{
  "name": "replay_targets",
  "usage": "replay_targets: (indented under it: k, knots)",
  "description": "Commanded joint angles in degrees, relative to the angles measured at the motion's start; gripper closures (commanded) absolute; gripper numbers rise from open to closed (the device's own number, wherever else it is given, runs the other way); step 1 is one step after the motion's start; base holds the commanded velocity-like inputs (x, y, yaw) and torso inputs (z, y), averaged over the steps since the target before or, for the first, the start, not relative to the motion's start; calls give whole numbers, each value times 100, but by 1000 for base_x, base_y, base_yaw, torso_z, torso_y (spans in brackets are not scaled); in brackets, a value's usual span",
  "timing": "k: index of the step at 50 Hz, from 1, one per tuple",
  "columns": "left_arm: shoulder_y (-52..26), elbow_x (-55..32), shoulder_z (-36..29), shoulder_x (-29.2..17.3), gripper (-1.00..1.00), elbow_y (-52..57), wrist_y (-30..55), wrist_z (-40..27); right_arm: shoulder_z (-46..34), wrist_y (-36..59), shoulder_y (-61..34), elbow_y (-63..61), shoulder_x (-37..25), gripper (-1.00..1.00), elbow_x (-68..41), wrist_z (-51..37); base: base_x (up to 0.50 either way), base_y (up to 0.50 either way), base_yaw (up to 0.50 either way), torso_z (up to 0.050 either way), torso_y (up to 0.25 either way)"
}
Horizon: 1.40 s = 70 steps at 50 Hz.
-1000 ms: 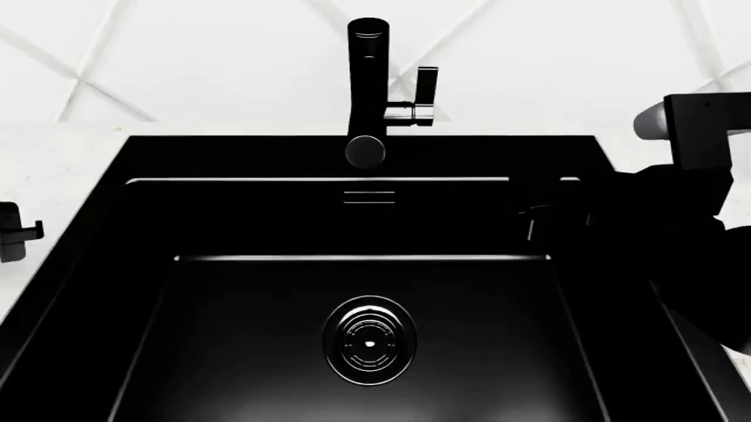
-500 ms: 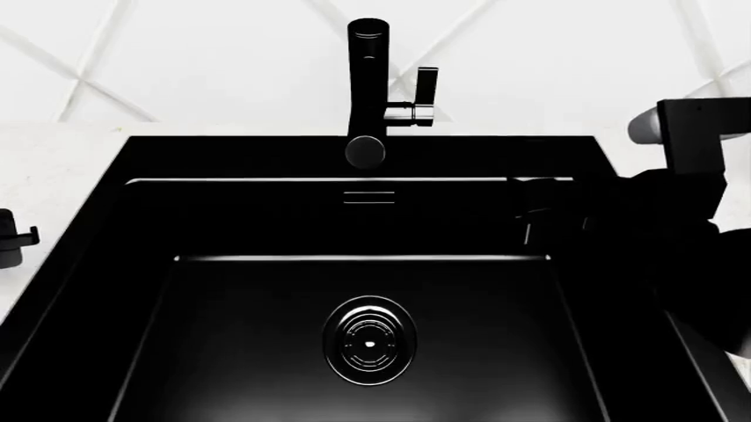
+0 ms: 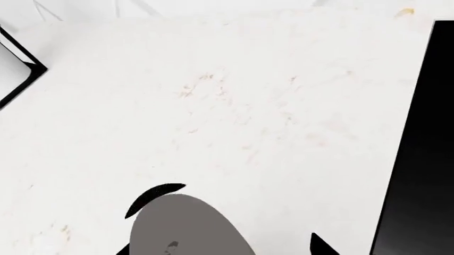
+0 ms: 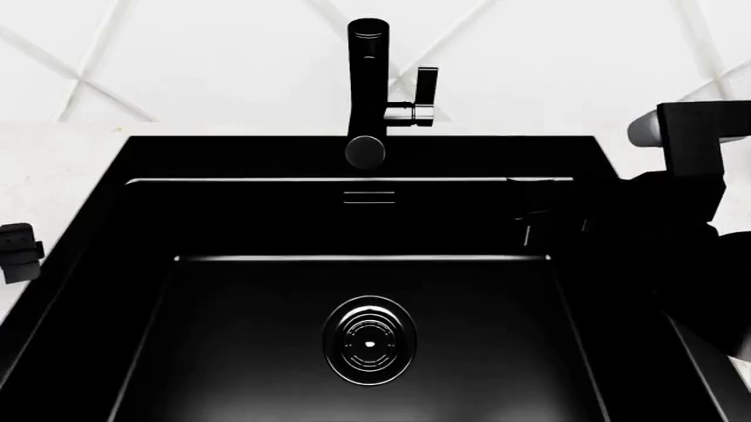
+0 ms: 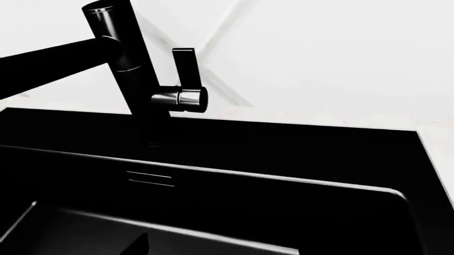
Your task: Pick the cup and bowl from the sink and place them on the counter for drying.
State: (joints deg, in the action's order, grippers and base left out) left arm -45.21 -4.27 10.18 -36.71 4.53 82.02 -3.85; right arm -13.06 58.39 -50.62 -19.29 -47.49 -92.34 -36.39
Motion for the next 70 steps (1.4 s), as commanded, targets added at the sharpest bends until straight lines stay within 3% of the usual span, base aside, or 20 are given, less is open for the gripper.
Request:
replay_targets:
  k: [1, 38, 50, 54, 70]
  knots:
    - [-147, -20, -54, -27, -100, 107, 116, 12, -4, -18, 2, -13, -10, -100, -21, -2, 0, 0, 0, 0, 0]
    - [-643, -125, -415, -226, -100, 672, 355, 120, -22, -117, 83, -18, -26, -100, 36, 79, 0, 0, 0, 0, 0]
    - [-1063, -276, -636, -47, -100, 1046, 636, 166, -40, -131, 23, -4, -17, -100, 62, 96, 0, 0, 0, 0, 0]
    - [-1167, -410, -367, 148, -100, 1204, 503, 273, -54, -132, -17, 7, 1, -100, 84, 100, 0, 0, 0, 0, 0]
    - [-1541, -854, -945, 358, -100, 1496, 393, 667, -88, -143, -148, 22, -43, -100, 286, 167, 0, 0, 0, 0, 0]
